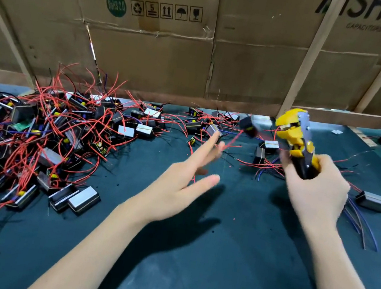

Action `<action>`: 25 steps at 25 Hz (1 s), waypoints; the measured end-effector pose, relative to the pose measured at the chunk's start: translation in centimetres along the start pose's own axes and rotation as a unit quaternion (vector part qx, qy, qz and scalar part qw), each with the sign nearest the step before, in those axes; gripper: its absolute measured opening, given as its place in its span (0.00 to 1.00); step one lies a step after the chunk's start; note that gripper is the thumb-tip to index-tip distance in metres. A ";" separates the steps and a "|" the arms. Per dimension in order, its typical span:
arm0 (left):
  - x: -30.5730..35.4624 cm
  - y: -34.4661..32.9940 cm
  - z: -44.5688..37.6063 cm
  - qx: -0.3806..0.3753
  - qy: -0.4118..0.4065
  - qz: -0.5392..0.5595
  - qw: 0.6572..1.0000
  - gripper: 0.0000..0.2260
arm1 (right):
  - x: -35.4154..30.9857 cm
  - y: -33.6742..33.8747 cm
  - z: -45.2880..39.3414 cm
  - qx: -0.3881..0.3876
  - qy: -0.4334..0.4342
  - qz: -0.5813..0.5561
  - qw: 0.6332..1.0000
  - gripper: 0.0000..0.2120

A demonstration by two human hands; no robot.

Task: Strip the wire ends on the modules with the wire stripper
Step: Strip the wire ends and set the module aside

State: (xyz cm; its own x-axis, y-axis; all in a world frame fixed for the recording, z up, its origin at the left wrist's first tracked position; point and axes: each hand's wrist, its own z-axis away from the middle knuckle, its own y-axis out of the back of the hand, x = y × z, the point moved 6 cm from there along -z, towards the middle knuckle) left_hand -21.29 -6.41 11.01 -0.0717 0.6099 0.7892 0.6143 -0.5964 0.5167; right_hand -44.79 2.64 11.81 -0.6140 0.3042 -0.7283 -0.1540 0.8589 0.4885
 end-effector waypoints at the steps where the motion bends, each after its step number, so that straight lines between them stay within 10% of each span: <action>1: -0.4 -0.5 0.1 -0.023 0.016 -0.033 0.999 0.33 | 0.4 0.2 -0.3 0.000 -0.021 -0.015 1.000 0.23; 9: -2.0 7.4 1.6 0.274 0.057 -0.214 0.936 0.11 | 0.5 -0.7 -0.2 -0.022 -0.026 -0.157 0.987 0.26; 13: -3.0 11.1 3.3 0.400 0.109 -0.288 0.863 0.09 | -1.2 -2.9 1.2 -0.164 -0.056 -0.404 0.898 0.16; 19: -7.5 12.2 4.2 0.251 0.303 -0.436 0.810 0.21 | -1.2 -6.1 3.2 -0.278 -0.128 -0.411 0.859 0.22; 25: -7.9 12.3 4.3 0.275 0.283 -0.405 0.825 0.15 | -1.0 -6.1 3.2 -0.300 -0.127 -0.388 0.862 0.23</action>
State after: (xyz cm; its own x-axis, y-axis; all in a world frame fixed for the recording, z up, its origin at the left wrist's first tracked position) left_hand -9.78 -16.33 9.66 -0.8929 0.2590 0.3684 0.4379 0.3084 0.8445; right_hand -40.77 -1.63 8.00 0.0317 -0.1195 -0.9923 -0.8616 0.5000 -0.0878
